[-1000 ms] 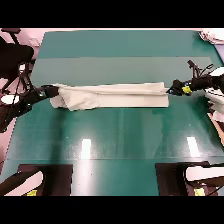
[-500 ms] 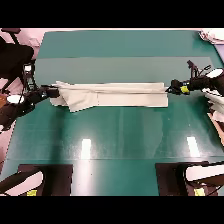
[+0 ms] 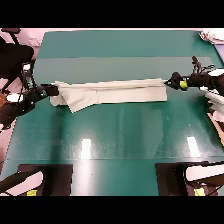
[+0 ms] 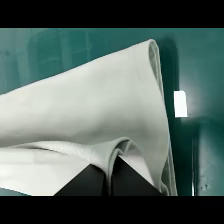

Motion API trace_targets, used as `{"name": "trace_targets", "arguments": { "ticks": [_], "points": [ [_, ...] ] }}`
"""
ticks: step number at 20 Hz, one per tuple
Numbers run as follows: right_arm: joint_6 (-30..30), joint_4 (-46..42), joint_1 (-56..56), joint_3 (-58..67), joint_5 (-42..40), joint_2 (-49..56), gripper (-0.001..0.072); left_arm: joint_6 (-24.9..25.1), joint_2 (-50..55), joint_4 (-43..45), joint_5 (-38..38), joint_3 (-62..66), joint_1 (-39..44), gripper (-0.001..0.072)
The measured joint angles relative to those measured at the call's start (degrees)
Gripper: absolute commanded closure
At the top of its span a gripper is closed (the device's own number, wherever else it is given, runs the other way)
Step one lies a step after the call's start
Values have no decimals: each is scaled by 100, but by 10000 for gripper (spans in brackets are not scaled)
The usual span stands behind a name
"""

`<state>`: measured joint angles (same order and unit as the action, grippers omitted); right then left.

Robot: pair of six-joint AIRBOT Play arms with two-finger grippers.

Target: Fold the shirts.

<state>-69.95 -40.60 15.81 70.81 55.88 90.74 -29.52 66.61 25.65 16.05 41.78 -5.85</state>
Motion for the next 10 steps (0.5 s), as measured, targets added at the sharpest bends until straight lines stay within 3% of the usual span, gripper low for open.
{"name": "trace_targets", "arguments": {
  "ticks": [4,6,8,9,10],
  "points": [
    [-109,133,-2,0,-57,0,664,4,0,-81,-7,83,0,679],
    [-138,153,2,0,-83,0,475,7,0,-96,-31,101,0,678],
    [-177,166,7,2,-85,0,439,7,0,-109,-57,107,-9,676],
    [-203,179,4,2,-57,0,438,9,0,-109,-42,109,4,463],
    [-247,179,4,2,-42,0,438,9,0,-114,-26,111,7,138]
  ]
}}
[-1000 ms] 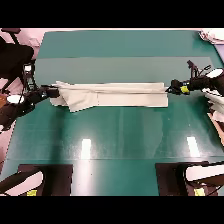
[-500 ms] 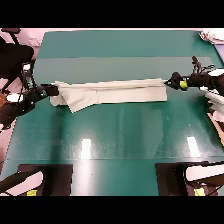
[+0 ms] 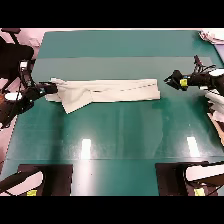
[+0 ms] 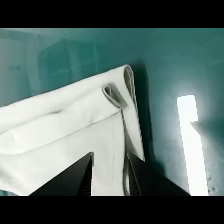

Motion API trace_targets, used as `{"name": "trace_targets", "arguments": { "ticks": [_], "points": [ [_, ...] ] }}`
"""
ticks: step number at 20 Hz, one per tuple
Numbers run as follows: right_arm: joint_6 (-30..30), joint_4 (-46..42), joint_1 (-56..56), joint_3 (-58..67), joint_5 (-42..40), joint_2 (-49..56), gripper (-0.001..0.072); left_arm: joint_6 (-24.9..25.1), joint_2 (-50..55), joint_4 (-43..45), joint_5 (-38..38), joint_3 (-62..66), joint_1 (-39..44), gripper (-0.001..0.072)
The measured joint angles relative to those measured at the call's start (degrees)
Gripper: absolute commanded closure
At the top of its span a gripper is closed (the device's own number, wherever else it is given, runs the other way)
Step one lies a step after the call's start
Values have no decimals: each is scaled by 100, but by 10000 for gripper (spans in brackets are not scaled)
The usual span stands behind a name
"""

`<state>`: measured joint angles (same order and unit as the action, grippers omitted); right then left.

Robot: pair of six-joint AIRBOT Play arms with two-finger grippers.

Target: Fold the shirts.

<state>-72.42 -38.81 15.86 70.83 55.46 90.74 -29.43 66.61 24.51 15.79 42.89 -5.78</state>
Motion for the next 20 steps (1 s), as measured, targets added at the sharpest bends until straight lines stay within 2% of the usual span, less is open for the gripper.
{"name": "trace_targets", "arguments": {
  "ticks": [1,6,7,8,9,10,11,12,17,19,20],
  "points": [
    [-35,11,0,0,-2,0,438,0,0,0,-4,0,-2,40],
    [-83,17,0,0,-13,0,438,-2,0,0,-133,4,-2,45],
    [-90,17,0,0,-26,0,438,-2,0,2,-232,4,0,98],
    [-92,15,0,0,-35,0,438,-2,0,2,-352,4,-2,264],
    [-92,15,0,0,-35,0,438,-2,0,9,-450,7,-4,286],
    [-90,2,0,0,-35,0,423,-2,0,37,-494,13,-7,371],
    [-66,-9,0,0,-26,0,322,-2,0,81,-466,39,-4,657],
    [2,-17,0,0,13,0,259,-4,0,186,-339,83,-4,680],
    [420,-284,-9,0,398,0,255,-4,0,625,710,413,-2,681],
    [522,-525,-72,0,601,0,232,-11,0,809,1141,549,57,681],
    [549,-664,-103,0,669,0,159,-48,0,1005,1340,608,140,681]
  ]
}}
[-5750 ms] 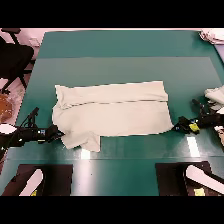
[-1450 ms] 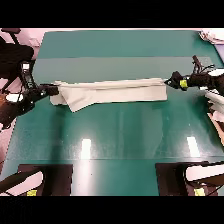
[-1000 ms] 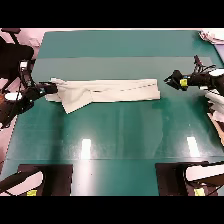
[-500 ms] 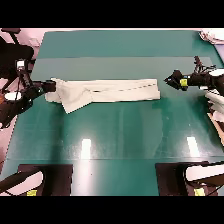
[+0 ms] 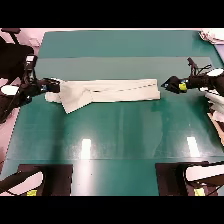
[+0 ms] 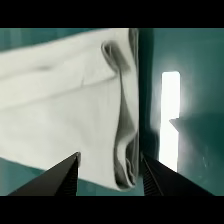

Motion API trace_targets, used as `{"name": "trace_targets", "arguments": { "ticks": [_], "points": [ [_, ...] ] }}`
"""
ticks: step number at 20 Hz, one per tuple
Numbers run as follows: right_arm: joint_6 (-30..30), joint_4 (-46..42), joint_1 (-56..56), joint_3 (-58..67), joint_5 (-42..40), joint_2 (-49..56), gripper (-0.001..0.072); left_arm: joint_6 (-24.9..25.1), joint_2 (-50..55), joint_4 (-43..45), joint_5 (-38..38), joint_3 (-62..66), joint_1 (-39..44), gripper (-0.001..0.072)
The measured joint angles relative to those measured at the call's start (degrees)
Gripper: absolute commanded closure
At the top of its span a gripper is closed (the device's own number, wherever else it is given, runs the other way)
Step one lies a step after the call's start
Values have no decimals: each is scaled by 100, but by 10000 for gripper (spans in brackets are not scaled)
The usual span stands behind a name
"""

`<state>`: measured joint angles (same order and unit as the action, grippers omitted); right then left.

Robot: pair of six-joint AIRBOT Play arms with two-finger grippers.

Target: Fold the shirts.

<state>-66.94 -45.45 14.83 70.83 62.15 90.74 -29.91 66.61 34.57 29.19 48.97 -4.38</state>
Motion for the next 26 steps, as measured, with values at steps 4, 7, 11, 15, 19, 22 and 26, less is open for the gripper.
{"name": "trace_targets", "arguments": {
  "ticks": [4,7,11,15,19,22,26],
  "points": [
    [144,-323,-195,76,260,0,117,-741,0,1178,404,107,444,680],
    [221,-629,-435,358,494,0,116,-1316,2,1784,612,138,750,680],
    [184,-964,-623,811,616,0,116,-1698,157,2170,752,181,1255,680],
    [127,-1106,-568,1095,778,0,116,-2205,584,2481,721,417,1672,680],
    [20,-1150,-280,1180,914,28,51,-2612,1224,2597,649,964,2100,680],
    [2,-1147,-50,1202,1012,44,31,-2876,1788,2651,667,1497,2446,681],
    [92,-844,195,1213,1169,267,15,-3467,2361,2951,693,2061,2745,681]
  ]
}}
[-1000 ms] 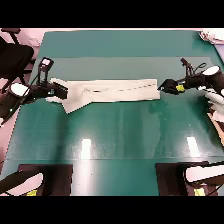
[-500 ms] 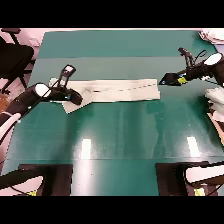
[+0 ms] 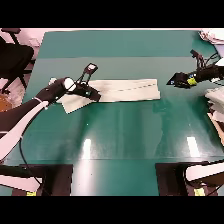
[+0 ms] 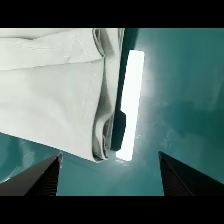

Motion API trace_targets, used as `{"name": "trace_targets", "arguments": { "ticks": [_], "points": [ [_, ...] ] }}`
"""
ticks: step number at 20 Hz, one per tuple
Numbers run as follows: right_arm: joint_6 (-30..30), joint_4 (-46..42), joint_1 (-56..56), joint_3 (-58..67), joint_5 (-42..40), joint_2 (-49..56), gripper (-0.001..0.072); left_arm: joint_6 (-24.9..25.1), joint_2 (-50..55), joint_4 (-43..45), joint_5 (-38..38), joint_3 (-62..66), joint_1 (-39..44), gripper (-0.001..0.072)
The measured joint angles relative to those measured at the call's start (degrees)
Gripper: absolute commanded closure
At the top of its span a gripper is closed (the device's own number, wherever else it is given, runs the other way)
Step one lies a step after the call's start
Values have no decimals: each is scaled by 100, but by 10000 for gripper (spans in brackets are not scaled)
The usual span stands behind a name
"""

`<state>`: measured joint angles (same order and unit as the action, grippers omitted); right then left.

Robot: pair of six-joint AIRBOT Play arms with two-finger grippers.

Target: Fold the shirts.

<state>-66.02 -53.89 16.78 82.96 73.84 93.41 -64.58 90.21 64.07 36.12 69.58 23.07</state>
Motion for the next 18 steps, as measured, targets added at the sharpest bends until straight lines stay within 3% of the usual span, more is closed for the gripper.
{"name": "trace_targets", "arguments": {
  "ticks": [6,18],
  "points": [
    [179,363,33,13,59,599,8,-481,380,131,70,284,127,681],
    [509,1414,-210,37,-240,1460,9,-586,605,151,-57,332,249,681]
  ]
}}
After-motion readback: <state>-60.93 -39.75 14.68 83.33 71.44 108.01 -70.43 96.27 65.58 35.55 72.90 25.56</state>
